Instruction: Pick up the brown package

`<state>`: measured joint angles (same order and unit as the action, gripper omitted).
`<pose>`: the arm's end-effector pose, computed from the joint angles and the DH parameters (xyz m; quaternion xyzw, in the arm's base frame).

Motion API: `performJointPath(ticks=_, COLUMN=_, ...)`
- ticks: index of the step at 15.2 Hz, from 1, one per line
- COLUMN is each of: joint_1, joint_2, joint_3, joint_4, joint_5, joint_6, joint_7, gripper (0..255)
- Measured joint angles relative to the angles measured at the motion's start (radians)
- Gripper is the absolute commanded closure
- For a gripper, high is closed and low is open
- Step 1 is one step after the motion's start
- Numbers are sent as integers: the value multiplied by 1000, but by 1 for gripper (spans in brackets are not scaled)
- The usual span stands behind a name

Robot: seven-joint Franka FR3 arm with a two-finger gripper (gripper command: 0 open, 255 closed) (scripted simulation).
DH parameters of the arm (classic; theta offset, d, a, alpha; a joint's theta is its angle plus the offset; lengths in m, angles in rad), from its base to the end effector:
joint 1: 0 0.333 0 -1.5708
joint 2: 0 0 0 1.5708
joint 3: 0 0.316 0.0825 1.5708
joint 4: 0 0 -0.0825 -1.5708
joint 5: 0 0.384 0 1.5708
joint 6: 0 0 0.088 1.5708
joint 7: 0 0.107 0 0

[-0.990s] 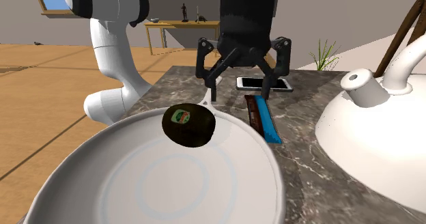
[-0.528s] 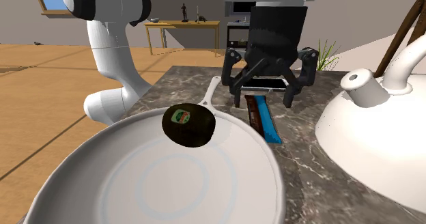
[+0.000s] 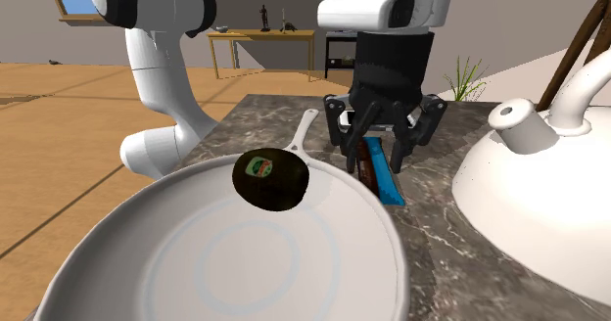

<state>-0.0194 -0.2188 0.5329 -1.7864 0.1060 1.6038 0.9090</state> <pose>0.4141 0.2771 0.6224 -0.9792 0.2030 -0.0041 0.0005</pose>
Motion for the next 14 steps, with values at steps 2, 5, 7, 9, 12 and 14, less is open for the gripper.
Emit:
performJointPath(ticks=2, joint_1=0, joint_2=-3, joint_3=-1, joint_4=-3, joint_5=1, joint_6=2, joint_7=-1, gripper=255)
performJointPath(ticks=5, joint_1=0, joint_2=-4, joint_3=-1, joint_4=-4, joint_5=2, joint_6=4, joint_7=0, gripper=255)
performJointPath(ticks=7, joint_1=0, joint_2=-1, joint_3=0, joint_4=-1, joint_5=0, joint_6=1, joint_7=0, gripper=255)
performJointPath(ticks=9, joint_1=-1, joint_2=7, joint_3=0, joint_4=15, joint_5=-2, joint_6=-15, joint_7=1, gripper=255)
performJointPath(ticks=12, joint_1=-2, joint_2=21, joint_3=2, joint_4=65, joint_5=-8, joint_6=-54, joint_7=6, gripper=255)
performJointPath(ticks=14, joint_1=-4, joint_2=30, joint_3=1, joint_4=100, joint_5=-13, joint_6=-81, joint_7=7, gripper=255)
